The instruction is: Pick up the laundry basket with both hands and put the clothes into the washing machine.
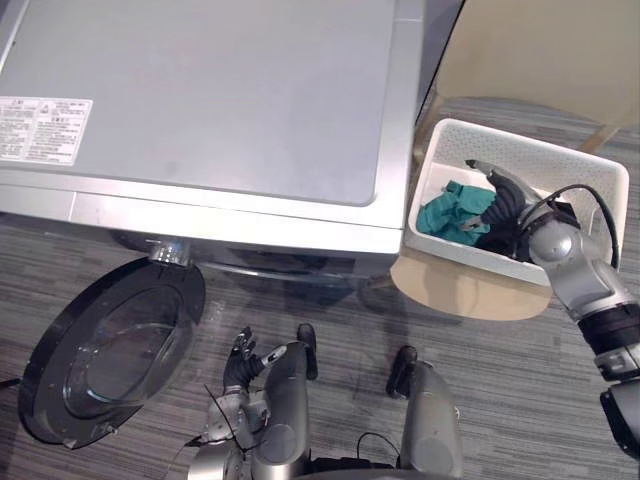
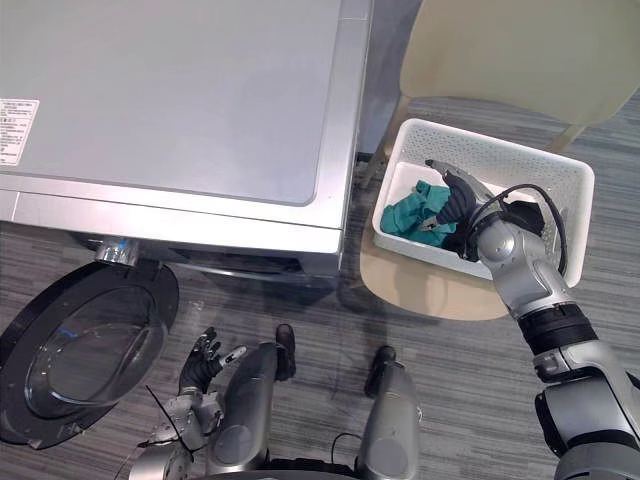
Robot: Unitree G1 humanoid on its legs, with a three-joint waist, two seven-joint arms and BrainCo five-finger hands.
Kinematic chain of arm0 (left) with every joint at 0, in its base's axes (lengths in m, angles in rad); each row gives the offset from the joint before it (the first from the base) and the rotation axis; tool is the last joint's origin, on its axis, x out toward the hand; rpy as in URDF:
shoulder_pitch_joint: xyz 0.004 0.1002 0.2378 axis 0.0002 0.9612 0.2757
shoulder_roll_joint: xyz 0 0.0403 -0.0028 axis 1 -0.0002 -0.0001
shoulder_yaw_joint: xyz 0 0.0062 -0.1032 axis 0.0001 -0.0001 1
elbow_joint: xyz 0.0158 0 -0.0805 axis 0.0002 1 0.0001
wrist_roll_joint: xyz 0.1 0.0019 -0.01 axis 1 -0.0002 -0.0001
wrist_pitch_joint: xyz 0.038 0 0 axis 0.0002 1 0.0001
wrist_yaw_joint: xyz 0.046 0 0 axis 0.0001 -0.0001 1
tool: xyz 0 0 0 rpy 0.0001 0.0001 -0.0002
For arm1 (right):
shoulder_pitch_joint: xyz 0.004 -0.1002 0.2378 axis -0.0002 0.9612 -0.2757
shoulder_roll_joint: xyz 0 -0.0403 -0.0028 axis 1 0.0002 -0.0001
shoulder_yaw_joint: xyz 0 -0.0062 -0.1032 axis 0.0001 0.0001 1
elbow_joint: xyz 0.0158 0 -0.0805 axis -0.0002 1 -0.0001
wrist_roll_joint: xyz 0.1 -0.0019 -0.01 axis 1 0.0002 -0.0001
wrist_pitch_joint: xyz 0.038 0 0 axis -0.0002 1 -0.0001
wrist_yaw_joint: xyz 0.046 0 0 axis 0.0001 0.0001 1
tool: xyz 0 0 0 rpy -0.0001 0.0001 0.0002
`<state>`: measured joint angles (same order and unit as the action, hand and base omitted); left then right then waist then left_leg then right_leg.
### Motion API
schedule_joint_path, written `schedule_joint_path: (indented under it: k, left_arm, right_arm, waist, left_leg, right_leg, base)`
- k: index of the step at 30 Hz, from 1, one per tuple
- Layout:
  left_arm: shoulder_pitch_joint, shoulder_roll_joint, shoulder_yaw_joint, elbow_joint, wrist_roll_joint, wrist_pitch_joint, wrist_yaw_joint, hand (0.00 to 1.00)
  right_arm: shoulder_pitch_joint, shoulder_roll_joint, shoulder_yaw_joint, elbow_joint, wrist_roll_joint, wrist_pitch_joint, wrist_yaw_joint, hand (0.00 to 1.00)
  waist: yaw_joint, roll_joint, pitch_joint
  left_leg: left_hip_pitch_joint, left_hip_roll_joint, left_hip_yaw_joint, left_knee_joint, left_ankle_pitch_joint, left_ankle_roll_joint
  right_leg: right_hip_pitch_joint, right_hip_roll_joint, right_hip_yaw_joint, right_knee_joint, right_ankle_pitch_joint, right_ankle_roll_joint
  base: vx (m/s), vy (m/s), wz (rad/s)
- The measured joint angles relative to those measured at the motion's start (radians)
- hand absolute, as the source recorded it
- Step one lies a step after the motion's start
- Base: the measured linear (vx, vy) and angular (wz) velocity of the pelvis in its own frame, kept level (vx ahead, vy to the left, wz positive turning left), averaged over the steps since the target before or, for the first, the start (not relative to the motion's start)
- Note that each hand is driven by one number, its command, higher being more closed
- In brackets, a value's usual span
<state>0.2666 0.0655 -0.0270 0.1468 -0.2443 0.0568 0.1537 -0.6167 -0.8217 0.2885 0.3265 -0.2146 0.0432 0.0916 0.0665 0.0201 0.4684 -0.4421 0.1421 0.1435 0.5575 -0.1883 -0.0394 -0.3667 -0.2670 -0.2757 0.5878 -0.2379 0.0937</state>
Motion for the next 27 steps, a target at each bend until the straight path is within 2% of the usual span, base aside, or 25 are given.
schedule_joint_path:
  k: [8, 14, 17, 23, 27]
  left_arm:
    - [0.0, 0.0, 0.001, 0.0, 0.0, 0.0, 0.0, 0.0]
    - [-0.001, -0.001, -0.004, 0.0, -0.002, -0.003, 0.002, 0.0]
    - [0.0, -0.001, -0.012, 0.0, -0.003, -0.003, 0.003, 0.0]
    - [-0.001, -0.003, -0.025, -0.002, -0.023, -0.007, 0.023, 0.0]
    - [-0.001, -0.006, -0.046, -0.007, -0.028, -0.018, 0.024, 0.0]
  right_arm:
    - [-0.017, -0.031, -0.001, 0.009, -0.004, 0.0, 0.001, 0.0]
    - [-0.16, -0.041, 0.049, 0.181, -0.043, 0.005, -0.017, 0.0]
    - [-0.199, -0.045, 0.073, 0.243, -0.061, 0.007, -0.028, 0.0]
    - [-0.215, -0.042, 0.077, 0.342, -0.116, 0.011, -0.032, 0.0]
    - [-0.218, 0.0, 0.077, 0.368, -0.132, 0.016, -0.05, 0.0]
  waist:
    - [0.003, -0.007, 0.004]
    - [0.004, -0.005, 0.005]
    - [0.005, 0.002, 0.009]
    - [0.031, 0.015, 0.015]
    - [0.031, 0.024, 0.02]
  left_leg:
    - [-0.011, 0.0, 0.002, 0.001, 0.0, 0.0]
    - [-0.028, -0.001, -0.003, 0.003, 0.0, 0.0]
    - [-0.036, -0.002, -0.006, 0.004, 0.001, 0.001]
    - [-0.049, -0.002, -0.016, 0.006, 0.001, 0.0]
    - [-0.059, -0.005, -0.015, 0.008, 0.001, 0.0]
  right_leg:
    - [-0.008, 0.001, 0.0, -0.001, 0.001, 0.002]
    - [-0.022, 0.002, -0.002, -0.011, 0.007, 0.003]
    - [-0.022, 0.001, -0.011, -0.014, 0.011, 0.003]
    - [-0.024, -0.002, -0.025, -0.011, 0.011, 0.003]
    - [-0.045, -0.014, -0.025, 0.012, 0.01, 0.003]
  base:
    - [0.0, 0.001, 0.0]
    - [0.0, 0.0, 0.0]
    - [0.02, 0.003, 0.05]
    - [0.01, -0.011, 0.05]
    - [0.0, -0.009, 0.03]
